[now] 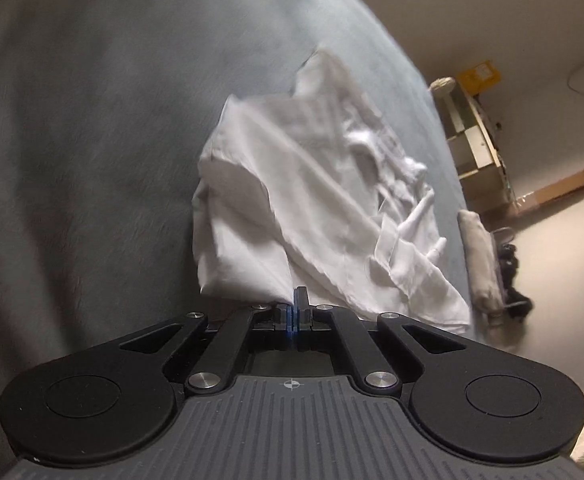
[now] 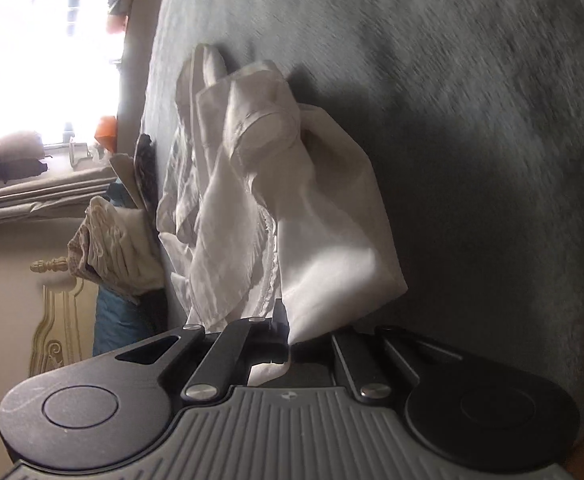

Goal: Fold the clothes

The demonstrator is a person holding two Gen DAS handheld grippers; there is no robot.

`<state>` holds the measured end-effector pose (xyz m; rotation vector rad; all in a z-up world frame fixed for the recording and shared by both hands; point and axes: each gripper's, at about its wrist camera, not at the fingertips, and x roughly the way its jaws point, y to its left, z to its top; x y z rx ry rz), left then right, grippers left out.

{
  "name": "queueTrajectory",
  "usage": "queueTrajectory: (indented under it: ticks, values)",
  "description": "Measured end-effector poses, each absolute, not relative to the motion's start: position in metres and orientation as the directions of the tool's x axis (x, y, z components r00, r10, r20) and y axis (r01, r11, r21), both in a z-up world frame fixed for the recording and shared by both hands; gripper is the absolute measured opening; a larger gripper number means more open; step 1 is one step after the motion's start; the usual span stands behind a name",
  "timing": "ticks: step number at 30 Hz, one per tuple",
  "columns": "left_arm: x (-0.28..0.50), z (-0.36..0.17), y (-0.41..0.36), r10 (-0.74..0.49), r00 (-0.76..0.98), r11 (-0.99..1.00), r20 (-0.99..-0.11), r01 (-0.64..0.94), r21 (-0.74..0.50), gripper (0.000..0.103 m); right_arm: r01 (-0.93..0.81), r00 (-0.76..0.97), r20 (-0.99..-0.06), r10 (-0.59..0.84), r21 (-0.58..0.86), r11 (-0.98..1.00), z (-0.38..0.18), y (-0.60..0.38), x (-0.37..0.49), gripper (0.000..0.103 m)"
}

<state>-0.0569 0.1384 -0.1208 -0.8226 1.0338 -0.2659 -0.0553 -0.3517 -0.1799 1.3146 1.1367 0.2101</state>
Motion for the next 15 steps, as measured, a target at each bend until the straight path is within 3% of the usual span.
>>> queueTrajectory:
  ticks: [2, 4, 6, 8, 11, 15]
  values:
    - [-0.059, -0.130, 0.139, -0.532, 0.475, 0.728, -0.701, -0.167, -0.665, 0.001, 0.460, 0.455, -0.553, 0.698, 0.817, 0.348, -0.182, -0.352, -0.056, 0.003]
    - [-0.058, -0.133, 0.139, -0.509, 0.433, 0.768, -0.744, -0.161, -0.620, 0.010, 0.402, 0.384, -0.588, 0.711, 0.800, 0.445, -0.167, -0.355, -0.053, 0.007]
    - [-0.065, -0.128, 0.148, -0.522, 0.431, 0.756, -0.736, -0.166, -0.633, 0.018, 0.333, 0.314, -0.626, 0.714, 0.777, 0.534, -0.152, -0.357, -0.049, 0.035]
    - [-0.071, -0.116, 0.158, -0.501, 0.443, 0.771, -0.743, -0.162, -0.616, 0.025, 0.246, 0.236, -0.669, 0.705, 0.742, 0.623, -0.135, -0.360, -0.046, 0.046]
    - [-0.074, -0.092, 0.177, -0.441, 0.505, 0.804, -0.742, -0.145, -0.577, 0.032, 0.025, 0.106, -0.737, 0.668, 0.673, 0.739, -0.092, -0.353, -0.042, 0.047]
    - [-0.052, -0.065, 0.192, -0.367, 0.621, 0.836, -0.693, -0.106, -0.538, 0.041, -0.291, 0.080, -0.688, 0.721, 0.676, 0.677, -0.029, -0.313, -0.015, 0.046]
